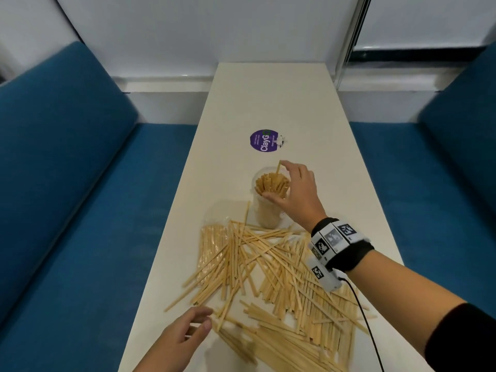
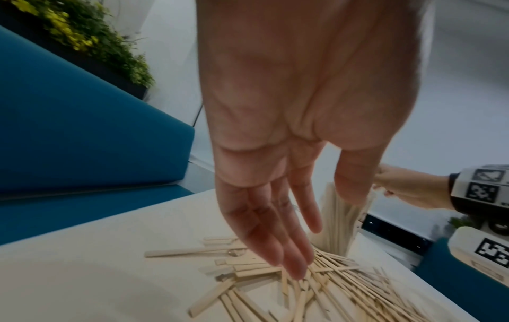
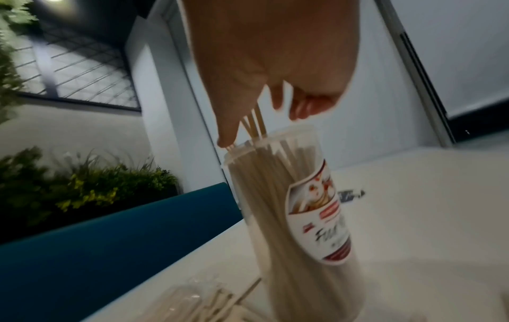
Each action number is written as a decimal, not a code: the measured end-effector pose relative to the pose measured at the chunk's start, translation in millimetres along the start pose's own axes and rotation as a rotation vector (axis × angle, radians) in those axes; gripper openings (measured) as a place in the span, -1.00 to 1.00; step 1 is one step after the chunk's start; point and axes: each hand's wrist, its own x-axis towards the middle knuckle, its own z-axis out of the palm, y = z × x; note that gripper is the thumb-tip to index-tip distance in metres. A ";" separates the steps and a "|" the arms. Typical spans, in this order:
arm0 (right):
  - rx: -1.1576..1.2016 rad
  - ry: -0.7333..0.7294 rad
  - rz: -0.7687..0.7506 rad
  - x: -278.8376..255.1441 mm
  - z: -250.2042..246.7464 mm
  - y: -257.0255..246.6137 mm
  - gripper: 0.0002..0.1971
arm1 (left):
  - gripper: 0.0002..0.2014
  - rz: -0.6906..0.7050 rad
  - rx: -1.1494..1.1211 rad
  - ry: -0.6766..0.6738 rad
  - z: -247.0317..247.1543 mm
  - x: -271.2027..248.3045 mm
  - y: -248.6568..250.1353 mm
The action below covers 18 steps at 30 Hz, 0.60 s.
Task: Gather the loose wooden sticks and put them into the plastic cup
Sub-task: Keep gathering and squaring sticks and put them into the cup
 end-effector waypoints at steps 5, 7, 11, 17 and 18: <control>-0.267 -0.247 -0.403 -5.1 -1.4 10.4 -0.52 | -0.86 0.022 0.055 -0.087 11.7 4.7 6.5; -0.371 -0.349 -0.378 -8.8 0.4 16.7 -0.53 | -0.84 0.031 0.087 -0.136 17.9 6.7 10.7; -0.465 -0.398 -0.249 -18.0 -5.5 14.3 -0.36 | -0.80 0.071 0.185 -0.214 35.4 9.7 17.2; -0.379 -0.210 -0.233 -45.7 -24.5 10.8 -0.33 | -0.67 0.268 0.461 -0.300 69.0 12.4 28.0; -0.370 -0.209 -0.217 -54.0 -29.5 11.3 -0.35 | -0.67 0.324 0.521 -0.277 73.5 15.4 30.8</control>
